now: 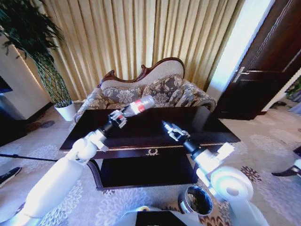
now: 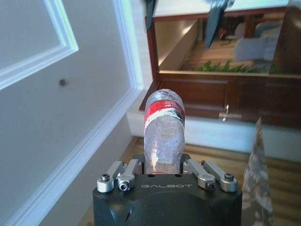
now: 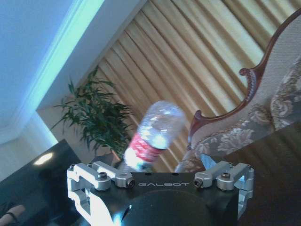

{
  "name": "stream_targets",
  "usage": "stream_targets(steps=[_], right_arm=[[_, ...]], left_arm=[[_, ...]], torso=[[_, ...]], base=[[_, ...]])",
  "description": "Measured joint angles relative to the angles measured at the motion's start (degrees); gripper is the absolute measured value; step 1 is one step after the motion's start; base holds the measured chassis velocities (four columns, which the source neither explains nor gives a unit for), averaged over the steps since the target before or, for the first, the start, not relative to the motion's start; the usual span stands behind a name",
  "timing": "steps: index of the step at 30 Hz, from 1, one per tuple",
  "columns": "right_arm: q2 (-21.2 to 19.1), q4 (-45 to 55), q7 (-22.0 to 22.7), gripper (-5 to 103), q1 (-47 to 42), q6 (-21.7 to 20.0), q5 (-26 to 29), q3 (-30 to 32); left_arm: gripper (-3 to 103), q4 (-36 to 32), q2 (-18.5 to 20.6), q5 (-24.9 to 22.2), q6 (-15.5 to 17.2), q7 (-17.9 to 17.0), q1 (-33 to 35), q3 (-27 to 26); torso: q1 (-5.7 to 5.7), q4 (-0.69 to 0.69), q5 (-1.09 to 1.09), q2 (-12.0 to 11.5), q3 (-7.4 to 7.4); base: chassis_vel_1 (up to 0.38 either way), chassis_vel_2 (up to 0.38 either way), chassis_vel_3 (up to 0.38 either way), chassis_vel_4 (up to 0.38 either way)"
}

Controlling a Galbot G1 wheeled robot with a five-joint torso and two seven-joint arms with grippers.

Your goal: Move to the front of the table and place the trash on the table into the trash bin.

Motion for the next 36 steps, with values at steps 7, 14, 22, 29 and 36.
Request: stream_targets(steps=[7, 14, 22, 29, 36], right_arm=[[0.26, -0.12, 0.02, 100, 1.11, 0.0, -0.74, -0.98], [0.14, -0.35, -0.37, 100, 0.62, 0.04, -2.36, -0.54], [0.11, -1.22, -0.57, 100, 1.12, -0.55, -4.91, -1.38], [0.06, -2.5, -1.73, 100, 1.89, -0.58, -5.93, -1.64], [0.26, -3.18, -1.81, 100, 2.7, -0.58, -6.25, -2.32]], left_arm=[[33, -2.49, 0.65, 0.94, 2.04, 0.68, -1.49, 5.9], [32, -6.4, 2.89, 1.5, 3.76, 1.37, 0.34, 7.64], [29, -9.66, 4.99, 1.68, 3.91, 1.57, 2.46, 7.23], [29, -9.76, 5.77, 1.83, 3.9, 1.63, 5.98, 2.08], [29, -10.46, 5.89, 2.22, 3.75, 1.67, 7.16, 2.63]], torso=[[0.0, 0.0, 0.0, 0.0, 0.01], [0.0, 0.0, 0.0, 0.0, 0.0], [0.0, 0.0, -0.01, 0.0, 0.0], [0.0, 0.01, -0.01, 0.0, 0.0], [0.0, 0.0, 0.0, 0.0, 0.0]], base=[[0.0, 0.0, 0.0, 0.0], [0.0, 0.0, 0.0, 0.0], [0.0, 0.0, 0.0, 0.0], [0.0, 0.0, 0.0, 0.0], [0.0, 0.0, 0.0, 0.0]])
